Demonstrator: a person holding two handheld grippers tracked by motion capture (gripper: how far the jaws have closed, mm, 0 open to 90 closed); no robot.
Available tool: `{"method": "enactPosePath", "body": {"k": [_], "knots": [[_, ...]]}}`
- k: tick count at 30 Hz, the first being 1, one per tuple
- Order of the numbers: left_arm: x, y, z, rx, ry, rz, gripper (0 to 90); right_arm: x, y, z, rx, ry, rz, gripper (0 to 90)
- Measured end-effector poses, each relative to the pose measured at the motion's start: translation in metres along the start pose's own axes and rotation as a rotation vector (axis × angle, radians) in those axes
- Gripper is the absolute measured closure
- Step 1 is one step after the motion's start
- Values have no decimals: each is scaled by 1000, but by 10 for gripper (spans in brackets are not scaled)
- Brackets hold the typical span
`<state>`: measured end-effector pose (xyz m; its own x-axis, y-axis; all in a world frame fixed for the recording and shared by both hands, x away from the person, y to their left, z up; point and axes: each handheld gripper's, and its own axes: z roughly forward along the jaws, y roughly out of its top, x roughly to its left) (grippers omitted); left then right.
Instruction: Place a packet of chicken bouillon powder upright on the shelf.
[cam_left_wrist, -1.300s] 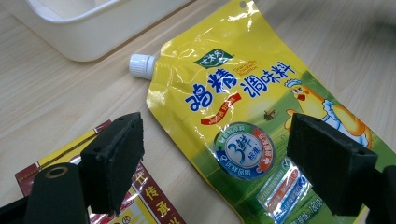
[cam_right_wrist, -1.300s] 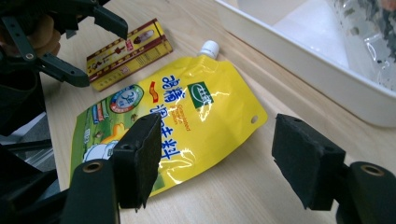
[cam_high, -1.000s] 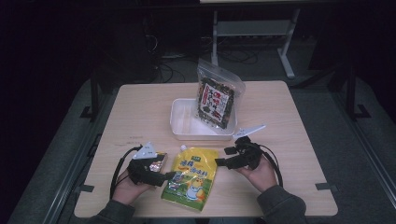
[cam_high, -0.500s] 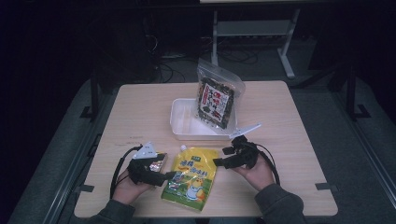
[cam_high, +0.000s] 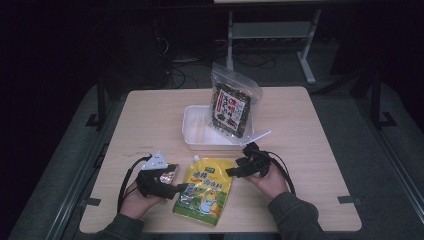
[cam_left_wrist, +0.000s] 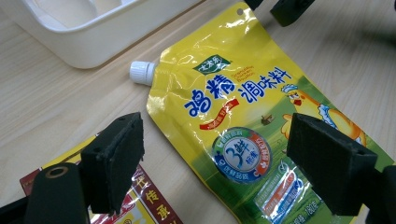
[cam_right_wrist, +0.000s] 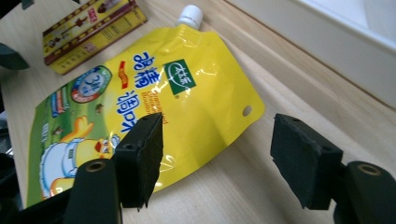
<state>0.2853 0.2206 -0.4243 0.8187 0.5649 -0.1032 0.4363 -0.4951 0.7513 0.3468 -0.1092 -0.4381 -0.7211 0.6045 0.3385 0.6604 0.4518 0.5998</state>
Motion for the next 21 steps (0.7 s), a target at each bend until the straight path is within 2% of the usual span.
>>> {"method": "enactPosePath", "body": {"k": [4, 8, 10, 16, 18, 21], "knots": [[0, 0, 0, 1, 0, 0, 184, -4, 1, 5, 16, 9, 15, 382], [0, 0, 1, 1, -3, 0, 184, -9, 3, 13, 35, 29, 39, 480], [0, 0, 1, 1, -4, 0, 184, -10, 3, 15, 39, 33, 43, 497], [0, 0, 1, 5, -4, -1, 184, -14, 3, 23, 55, 60, 62, 643], [1, 0, 1, 5, -5, -2, 184, -15, 3, 22, 44, 80, 73, 739], [1, 0, 1, 5, -5, -2, 184, -16, 3, 21, 34, 95, 75, 790]]}}
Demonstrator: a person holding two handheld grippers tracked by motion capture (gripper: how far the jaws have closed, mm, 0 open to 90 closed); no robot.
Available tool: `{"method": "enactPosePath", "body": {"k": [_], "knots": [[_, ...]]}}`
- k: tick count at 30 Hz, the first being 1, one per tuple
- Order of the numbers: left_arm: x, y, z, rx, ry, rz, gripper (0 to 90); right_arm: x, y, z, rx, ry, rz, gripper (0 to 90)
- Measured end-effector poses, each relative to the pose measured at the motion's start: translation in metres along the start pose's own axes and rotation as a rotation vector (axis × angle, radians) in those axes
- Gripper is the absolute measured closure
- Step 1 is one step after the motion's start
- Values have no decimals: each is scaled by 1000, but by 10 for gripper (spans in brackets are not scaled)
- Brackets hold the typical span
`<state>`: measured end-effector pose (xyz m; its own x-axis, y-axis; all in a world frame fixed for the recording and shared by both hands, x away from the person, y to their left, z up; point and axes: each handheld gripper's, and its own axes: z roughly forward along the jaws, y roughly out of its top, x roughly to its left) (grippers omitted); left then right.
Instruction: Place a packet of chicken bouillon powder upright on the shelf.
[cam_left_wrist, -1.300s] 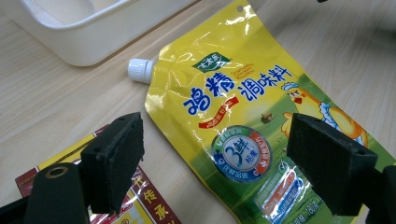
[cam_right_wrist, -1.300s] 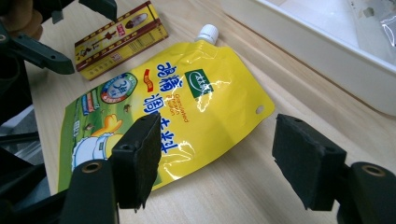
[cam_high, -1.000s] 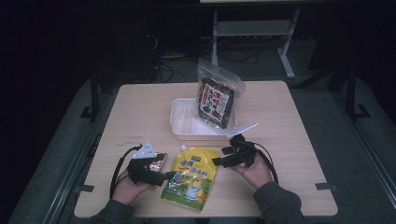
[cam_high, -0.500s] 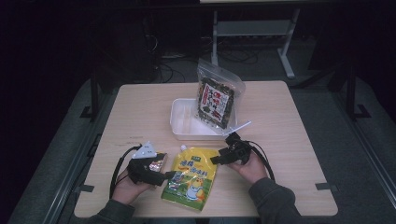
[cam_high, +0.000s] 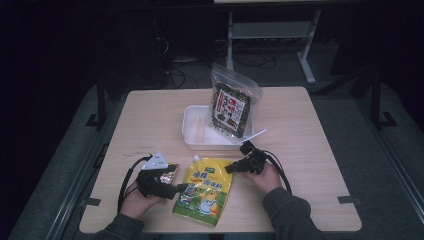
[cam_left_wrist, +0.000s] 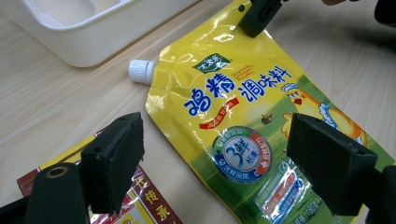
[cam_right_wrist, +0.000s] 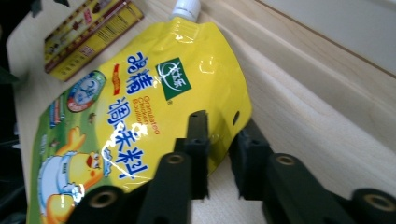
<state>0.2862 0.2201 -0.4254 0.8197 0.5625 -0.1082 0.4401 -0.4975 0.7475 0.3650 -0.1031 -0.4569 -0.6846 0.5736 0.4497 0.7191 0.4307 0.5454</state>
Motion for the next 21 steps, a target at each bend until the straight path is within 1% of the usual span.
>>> {"method": "enactPosePath", "body": {"k": [1, 2, 5, 9, 18, 19, 21], "knots": [[0, 0, 0, 0, 0, 0, 184, 0, 0, -1, -1, 6, 0, 837], [0, 0, 0, 0, 0, 0, 184, 0, 0, -1, -1, 11, -1, 864], [0, 0, 1, 0, 0, -3, 184, 1, 0, -2, -4, 25, -6, 889], [0, -1, 2, 3, -3, -5, 184, 2, 0, -5, -6, 27, -16, 892], [1, -1, 4, 12, -8, -3, 184, 11, 1, -17, -41, 35, -34, 893], [1, -1, 5, 13, -8, -3, 185, 14, 1, -21, -47, 35, -45, 893], [1, -2, 5, 16, -10, -3, 185, 15, 2, -22, -49, 36, -45, 893]]}}
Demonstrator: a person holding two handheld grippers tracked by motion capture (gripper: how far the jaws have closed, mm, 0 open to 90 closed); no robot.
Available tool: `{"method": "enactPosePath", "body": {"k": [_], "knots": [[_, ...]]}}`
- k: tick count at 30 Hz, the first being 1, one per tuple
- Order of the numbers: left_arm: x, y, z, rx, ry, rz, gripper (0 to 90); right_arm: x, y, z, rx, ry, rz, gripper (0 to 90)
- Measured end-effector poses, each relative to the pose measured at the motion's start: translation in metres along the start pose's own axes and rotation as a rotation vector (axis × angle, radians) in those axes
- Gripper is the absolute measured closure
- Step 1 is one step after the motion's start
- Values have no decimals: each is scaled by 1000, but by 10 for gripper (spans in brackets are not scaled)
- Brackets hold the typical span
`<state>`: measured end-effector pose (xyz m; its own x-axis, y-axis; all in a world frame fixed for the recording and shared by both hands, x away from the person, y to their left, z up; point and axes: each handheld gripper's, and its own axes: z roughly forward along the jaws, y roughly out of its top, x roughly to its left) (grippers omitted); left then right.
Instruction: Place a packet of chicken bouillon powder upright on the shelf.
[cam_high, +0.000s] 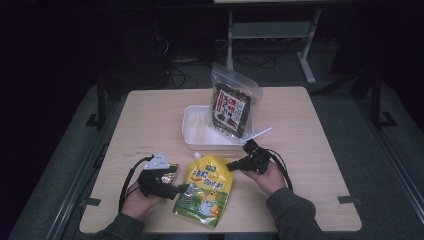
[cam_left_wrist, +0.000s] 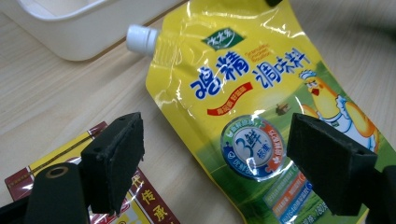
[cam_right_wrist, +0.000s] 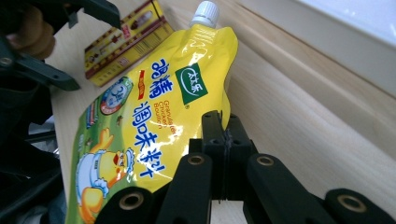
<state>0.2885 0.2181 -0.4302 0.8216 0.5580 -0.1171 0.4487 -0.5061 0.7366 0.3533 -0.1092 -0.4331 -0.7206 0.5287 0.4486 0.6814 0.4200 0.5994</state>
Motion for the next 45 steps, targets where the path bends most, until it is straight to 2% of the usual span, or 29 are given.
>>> {"method": "enactPosePath", "body": {"k": [6, 13, 24, 32, 37, 38, 39, 40, 42, 45], "knots": [[1, -1, 0, -3, -9, -9, 186, 11, 7, -14, -34, 2, -36, 894], [1, -2, 2, -3, -28, -16, 186, 17, 9, -23, -65, 11, -47, 894], [1, -2, 6, 7, -49, -27, 186, 30, 17, -39, -117, 16, -92, 896], [1, -1, 9, -1, -103, -41, 197, 36, 21, -48, -153, 22, -105, 896], [-2, 1, 12, 6, -153, -32, 262, 40, 23, -51, -175, 31, -117, 896], [-2, 1, 12, 4, -175, -32, 325, 43, 25, -53, -181, 34, -126, 896], [-2, 1, 12, 4, -175, -32, 345, 43, 25, -53, -181, 34, -126, 896], [-2, 1, 11, 1, -192, -31, 373, 45, 25, -54, -188, 38, -132, 896], [-2, 1, 11, -5, -206, -28, 450, 47, 26, -55, -195, 45, -138, 896], [-2, 1, 10, -7, -214, -26, 480, 48, 26, -55, -200, 51, -142, 897]]}}
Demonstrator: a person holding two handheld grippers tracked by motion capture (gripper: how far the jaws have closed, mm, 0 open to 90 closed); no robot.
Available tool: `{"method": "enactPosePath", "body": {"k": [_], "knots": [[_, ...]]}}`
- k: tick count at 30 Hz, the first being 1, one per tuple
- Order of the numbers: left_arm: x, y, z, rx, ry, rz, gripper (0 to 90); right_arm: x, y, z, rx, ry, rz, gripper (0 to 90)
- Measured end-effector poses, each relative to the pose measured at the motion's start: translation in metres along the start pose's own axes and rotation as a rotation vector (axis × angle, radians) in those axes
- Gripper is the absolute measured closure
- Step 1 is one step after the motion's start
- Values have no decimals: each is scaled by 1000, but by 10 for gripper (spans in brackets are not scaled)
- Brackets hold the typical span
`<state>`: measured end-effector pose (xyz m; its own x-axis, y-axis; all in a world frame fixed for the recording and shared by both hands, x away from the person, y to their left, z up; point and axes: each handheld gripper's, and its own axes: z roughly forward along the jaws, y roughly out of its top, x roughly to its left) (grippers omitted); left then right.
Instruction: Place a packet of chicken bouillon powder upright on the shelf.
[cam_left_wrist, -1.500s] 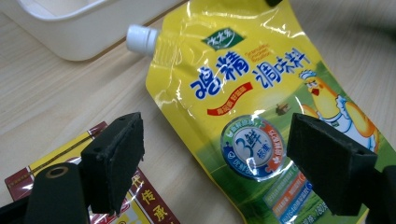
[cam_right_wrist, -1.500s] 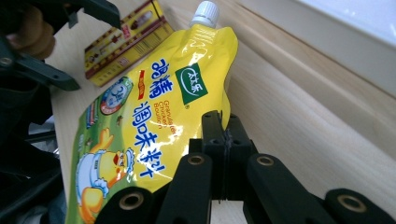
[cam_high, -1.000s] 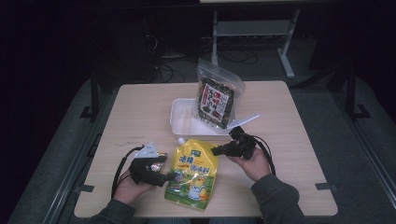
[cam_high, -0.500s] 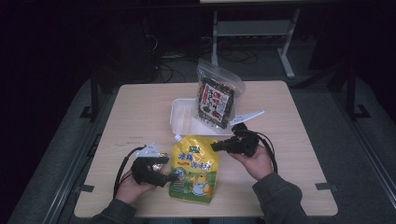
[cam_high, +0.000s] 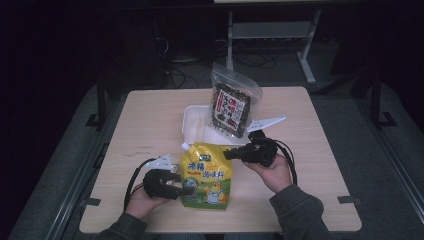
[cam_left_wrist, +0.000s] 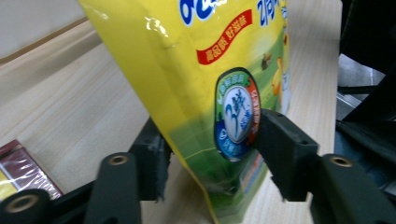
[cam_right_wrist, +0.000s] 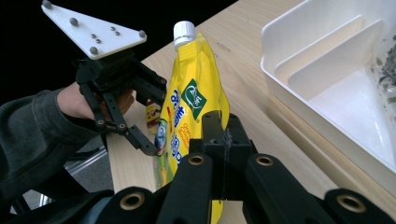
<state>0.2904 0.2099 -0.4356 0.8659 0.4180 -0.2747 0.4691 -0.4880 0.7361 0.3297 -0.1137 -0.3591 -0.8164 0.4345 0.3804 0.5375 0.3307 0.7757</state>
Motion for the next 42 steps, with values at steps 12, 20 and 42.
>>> {"method": "enactPosePath", "body": {"k": [12, 20, 42], "knots": [[3, 0, -8, -36, -39, -12, 706, 0, 1, -5, -14, 17, -9, 896], [3, 0, -9, -37, -44, -13, 749, -2, 2, -5, -16, 30, -18, 862], [1, 0, -9, -43, -40, 5, 728, -10, -3, 31, 114, 166, 2, 829]]}}
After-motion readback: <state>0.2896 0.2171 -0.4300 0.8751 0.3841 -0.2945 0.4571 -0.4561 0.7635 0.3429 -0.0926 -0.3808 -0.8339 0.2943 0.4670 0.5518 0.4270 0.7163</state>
